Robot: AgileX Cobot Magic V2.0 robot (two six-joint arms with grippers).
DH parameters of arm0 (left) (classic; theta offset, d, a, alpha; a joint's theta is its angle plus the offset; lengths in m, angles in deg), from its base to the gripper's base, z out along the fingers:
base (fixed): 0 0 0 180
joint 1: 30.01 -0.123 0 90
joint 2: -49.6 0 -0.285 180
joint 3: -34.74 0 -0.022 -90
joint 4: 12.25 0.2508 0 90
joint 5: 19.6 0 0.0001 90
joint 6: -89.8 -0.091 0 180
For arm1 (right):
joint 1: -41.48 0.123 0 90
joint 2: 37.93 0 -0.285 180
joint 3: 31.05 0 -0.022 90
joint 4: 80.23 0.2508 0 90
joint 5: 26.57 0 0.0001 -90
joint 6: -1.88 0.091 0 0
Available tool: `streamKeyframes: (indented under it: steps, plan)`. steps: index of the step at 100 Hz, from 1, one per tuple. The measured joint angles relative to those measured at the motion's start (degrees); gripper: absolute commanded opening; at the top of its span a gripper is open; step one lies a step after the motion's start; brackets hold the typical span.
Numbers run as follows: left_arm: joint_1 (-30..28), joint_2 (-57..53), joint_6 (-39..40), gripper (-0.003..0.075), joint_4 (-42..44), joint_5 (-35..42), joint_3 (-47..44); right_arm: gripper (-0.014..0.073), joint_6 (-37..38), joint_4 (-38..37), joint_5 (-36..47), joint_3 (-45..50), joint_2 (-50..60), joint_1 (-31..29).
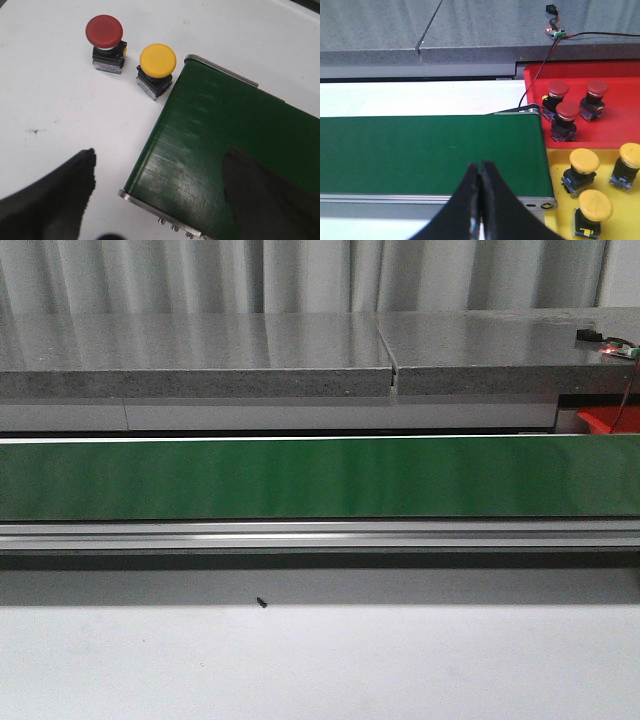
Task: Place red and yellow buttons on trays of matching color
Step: 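Lower the left gripper onto the red push button beside the belt and grasp it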
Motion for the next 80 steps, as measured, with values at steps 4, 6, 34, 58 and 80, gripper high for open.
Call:
streamKeyframes:
  steps: [4, 6, 34, 58, 80]
  plan:
    - [0.0, 1.4, 1.0, 0.0598, -0.1, -0.4, 1.4, -0.0067, 0.0, 0.0, 0.0, 0.0, 0.0, 0.0]
    - [0.0, 2.3, 1.8, 0.0594, -0.1, -0.6, 2.2, -0.0067, 0.0, 0.0, 0.0, 0.0, 0.0, 0.0]
    - [-0.7, 14.2, 10.9, 0.0568, -0.5, -5.2, 11.8, -0.0067, 0.0, 0.0, 0.0, 0.0, 0.0, 0.0]
    - [-2.8, 23.7, 19.3, 0.0568, -0.9, -9.4, 20.7, -0.0067, 0.0, 0.0, 0.0, 0.0, 0.0, 0.0]
    - [-6.5, 29.1, 24.6, 0.0568, -1.2, -12.9, 28.6, -0.0067, 0.0, 0.0, 0.0, 0.0, 0.0, 0.0]
